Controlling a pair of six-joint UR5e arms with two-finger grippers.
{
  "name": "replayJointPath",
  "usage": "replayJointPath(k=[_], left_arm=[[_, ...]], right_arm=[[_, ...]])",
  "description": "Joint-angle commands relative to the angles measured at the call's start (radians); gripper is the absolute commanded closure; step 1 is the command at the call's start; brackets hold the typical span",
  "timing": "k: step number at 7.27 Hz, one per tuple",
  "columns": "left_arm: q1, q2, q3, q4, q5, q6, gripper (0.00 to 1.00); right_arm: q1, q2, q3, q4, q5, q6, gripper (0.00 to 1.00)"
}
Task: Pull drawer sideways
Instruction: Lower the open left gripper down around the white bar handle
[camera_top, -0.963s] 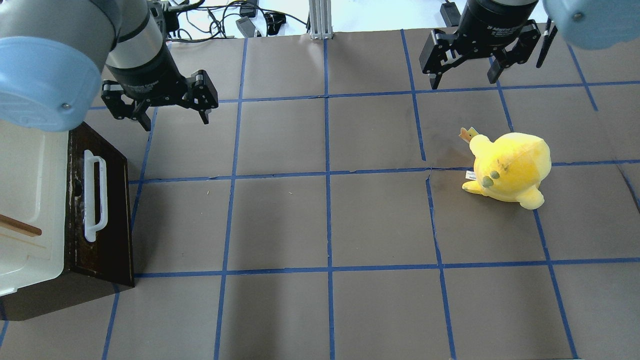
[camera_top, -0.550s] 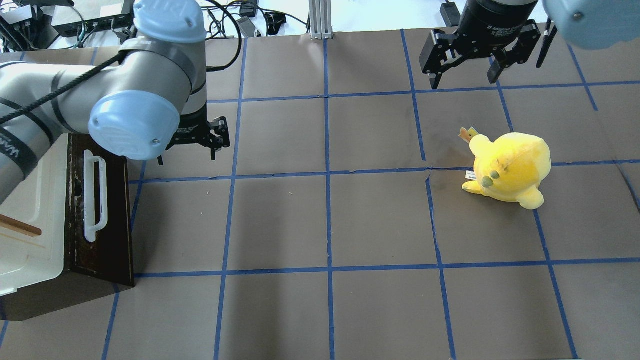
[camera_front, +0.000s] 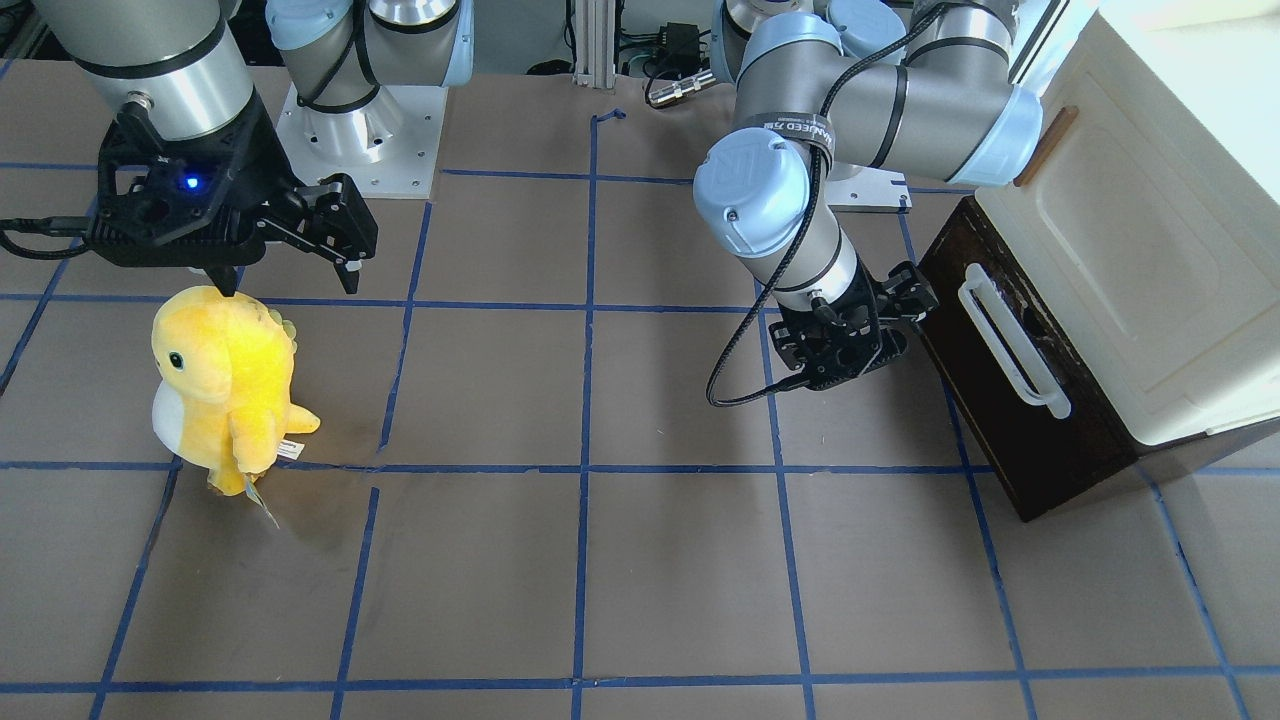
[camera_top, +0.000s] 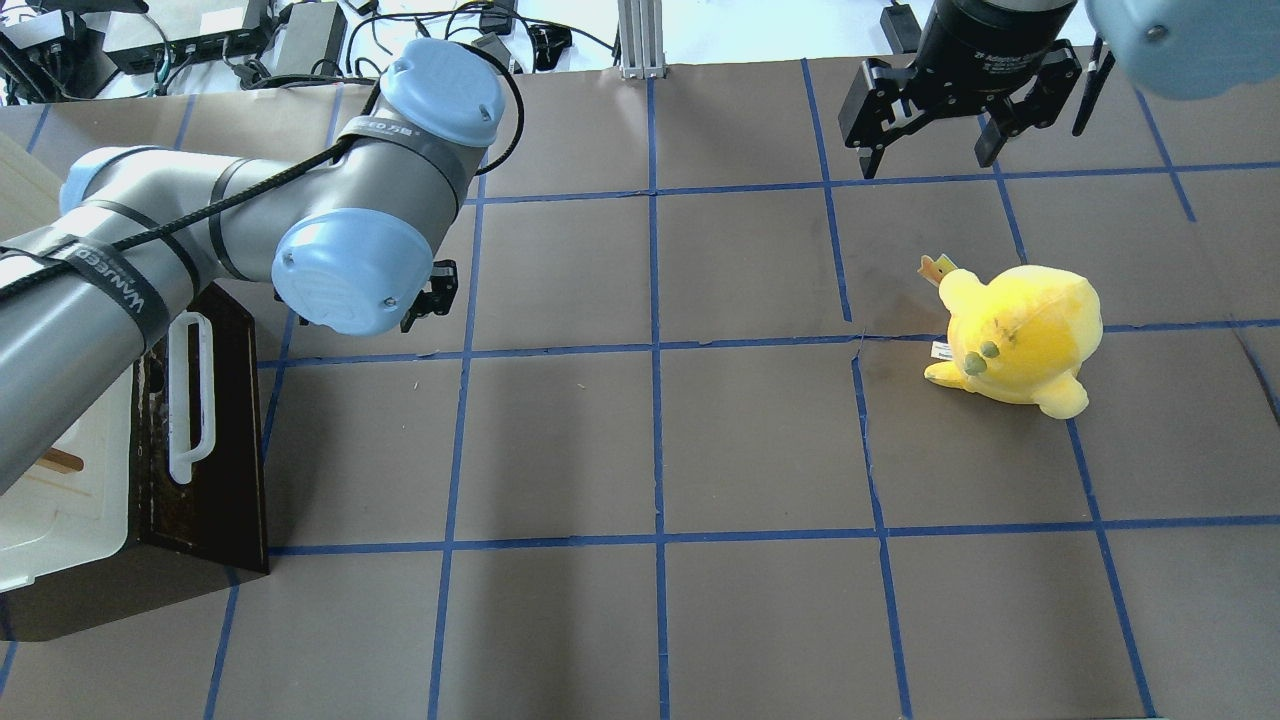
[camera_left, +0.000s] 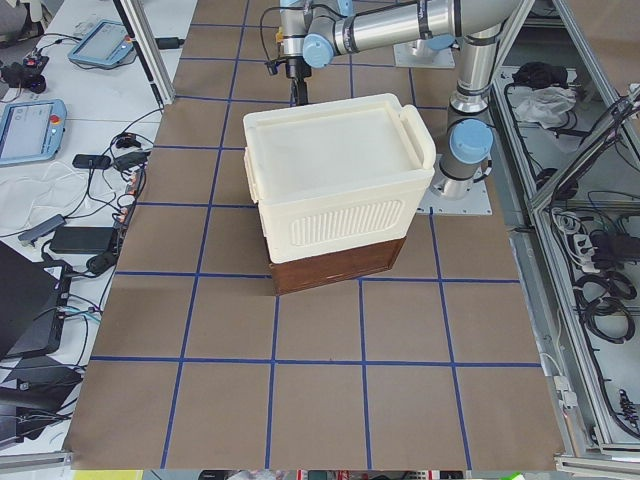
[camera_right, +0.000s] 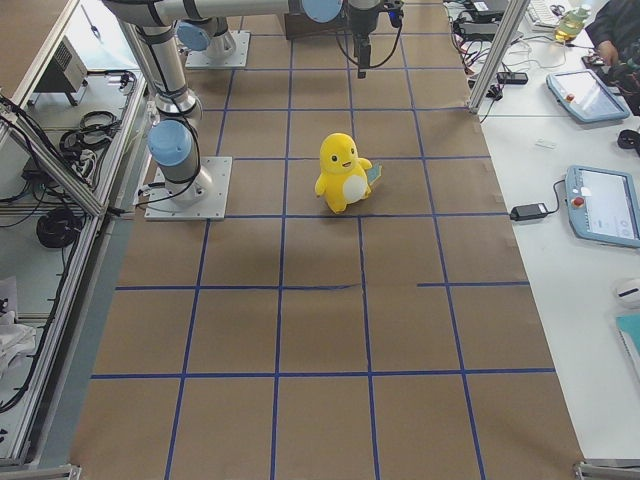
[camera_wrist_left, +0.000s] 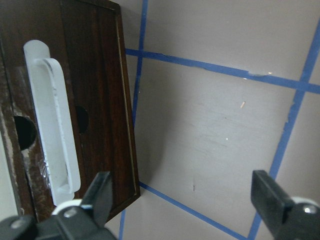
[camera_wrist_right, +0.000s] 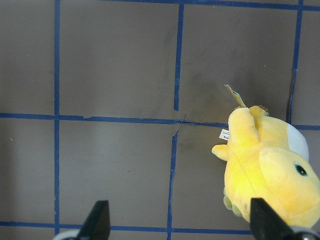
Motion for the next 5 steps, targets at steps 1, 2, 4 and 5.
replayJointPath(k=[1,2,4,5], left_arm=[[-0.004,-0.012,0.000,-0.012,0.074,0.005,0.00],[-0.004,-0.015,-0.004,-0.012,0.077,0.003,0.00],[-0.004,-0.021,-0.001,-0.012,0.077,0.003,0.00],[-0.004,-0.025,-0.009,-0.012,0.079,0.003,0.00]], right_arm=[[0.000,0.000,0.000,0.000,0.000,0.000,0.00],[0.000,0.000,0.000,0.000,0.000,0.000,0.00],[0.000,0.000,0.000,0.000,0.000,0.000,0.00],[0.000,0.000,0.000,0.000,0.000,0.000,0.00]])
